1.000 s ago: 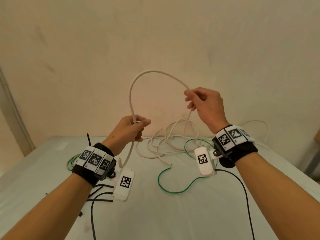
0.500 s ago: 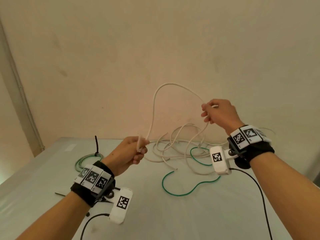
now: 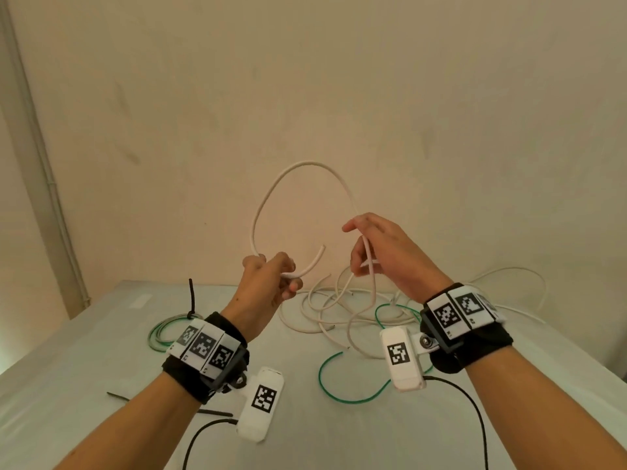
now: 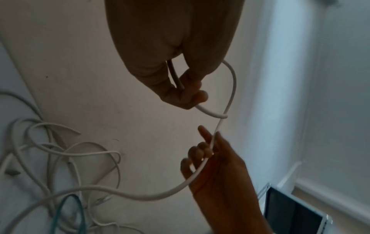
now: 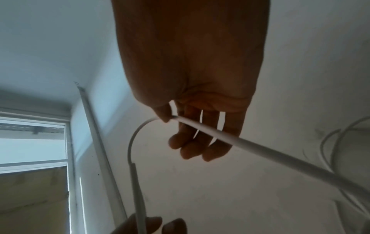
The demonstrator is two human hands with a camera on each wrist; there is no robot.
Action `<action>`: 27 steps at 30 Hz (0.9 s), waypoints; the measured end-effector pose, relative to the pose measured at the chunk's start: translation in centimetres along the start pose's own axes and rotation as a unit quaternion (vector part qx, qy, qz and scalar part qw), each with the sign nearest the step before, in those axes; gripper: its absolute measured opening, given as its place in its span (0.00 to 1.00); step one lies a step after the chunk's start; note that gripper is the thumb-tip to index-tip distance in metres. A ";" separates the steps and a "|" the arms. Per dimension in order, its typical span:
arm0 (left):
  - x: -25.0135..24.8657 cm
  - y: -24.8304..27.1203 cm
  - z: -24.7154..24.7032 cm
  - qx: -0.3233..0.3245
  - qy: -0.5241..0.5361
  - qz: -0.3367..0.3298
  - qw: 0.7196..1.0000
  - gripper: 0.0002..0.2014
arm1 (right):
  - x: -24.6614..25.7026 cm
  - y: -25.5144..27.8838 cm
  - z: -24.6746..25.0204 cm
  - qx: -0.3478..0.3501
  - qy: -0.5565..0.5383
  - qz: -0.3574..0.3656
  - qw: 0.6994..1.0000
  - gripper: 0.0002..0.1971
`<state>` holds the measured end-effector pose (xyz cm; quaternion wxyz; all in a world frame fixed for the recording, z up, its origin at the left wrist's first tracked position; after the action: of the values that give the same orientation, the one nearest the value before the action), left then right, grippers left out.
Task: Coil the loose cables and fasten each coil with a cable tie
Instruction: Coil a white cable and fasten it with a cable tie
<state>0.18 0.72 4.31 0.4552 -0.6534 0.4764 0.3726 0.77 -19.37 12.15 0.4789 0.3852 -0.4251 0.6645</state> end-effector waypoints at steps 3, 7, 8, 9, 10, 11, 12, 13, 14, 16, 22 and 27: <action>-1.5 -0.6 0.6 -0.009 0.010 -0.012 1.000 0.12 | -1.2 -0.2 0.7 -0.027 0.082 -0.052 0.995 0.13; -4.1 -0.6 -0.2 0.071 -0.117 -0.074 0.988 0.15 | -1.1 -0.3 1.9 -0.081 0.271 -0.022 0.959 0.40; -4.7 -0.5 -0.6 0.099 -0.172 -0.092 0.976 0.15 | -0.1 -0.1 1.5 -0.094 0.317 0.019 0.944 0.46; -5.0 -0.4 -1.1 0.124 -0.228 -0.109 0.959 0.14 | 1.4 0.3 0.8 -0.102 0.345 0.070 0.931 0.49; -5.4 -0.3 -1.7 0.150 -0.281 -0.124 0.940 0.12 | 3.0 0.7 -0.1 -0.103 0.357 0.128 0.920 0.50; -5.7 -0.3 -2.3 0.176 -0.330 -0.141 0.917 0.11 | 4.4 1.1 -1.1 -0.099 0.364 0.182 0.908 0.50; -6.0 -0.2 -3.0 0.203 -0.373 -0.157 0.892 0.11 | 5.3 1.3 -1.9 -0.099 0.379 0.217 0.894 0.49; -6.2 -0.1 -3.7 0.227 -0.412 -0.171 0.866 0.12 | 5.9 1.3 -2.5 -0.110 0.410 0.232 0.875 0.47; -6.4 0.0 -4.1 0.246 -0.445 -0.180 0.842 0.13 | 6.2 1.2 -2.9 -0.134 0.454 0.232 0.850 0.46; -6.8 0.1 -4.4 0.268 -0.498 -0.188 0.803 0.15 | 6.9 1.3 -2.5 -0.209 0.515 0.212 0.804 0.40; -9.1 -0.1 -3.6 0.217 -0.386 -0.190 0.876 0.11 | 6.4 0.9 -1.0 -0.219 0.501 0.127 0.828 0.22; -7.4 0.2 -4.0 0.185 -0.180 -0.147 0.955 0.18 | 3.8 0.8 -0.4 -0.203 0.152 0.101 0.962 0.18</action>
<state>-1.75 -1.05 12.30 0.6963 -0.5428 0.3456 0.3179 -1.01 -17.97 15.34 0.5365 0.1299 -0.5101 0.6596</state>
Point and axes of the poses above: each hand's wrist, its own y-axis away from the middle knuckle, its own z-axis out of the back of the hand, x = y × z, the point moved 10 cm from there along -y, towards the middle knuckle, and after that the axes turned 7 degrees about -z, right-handed, at the moved point
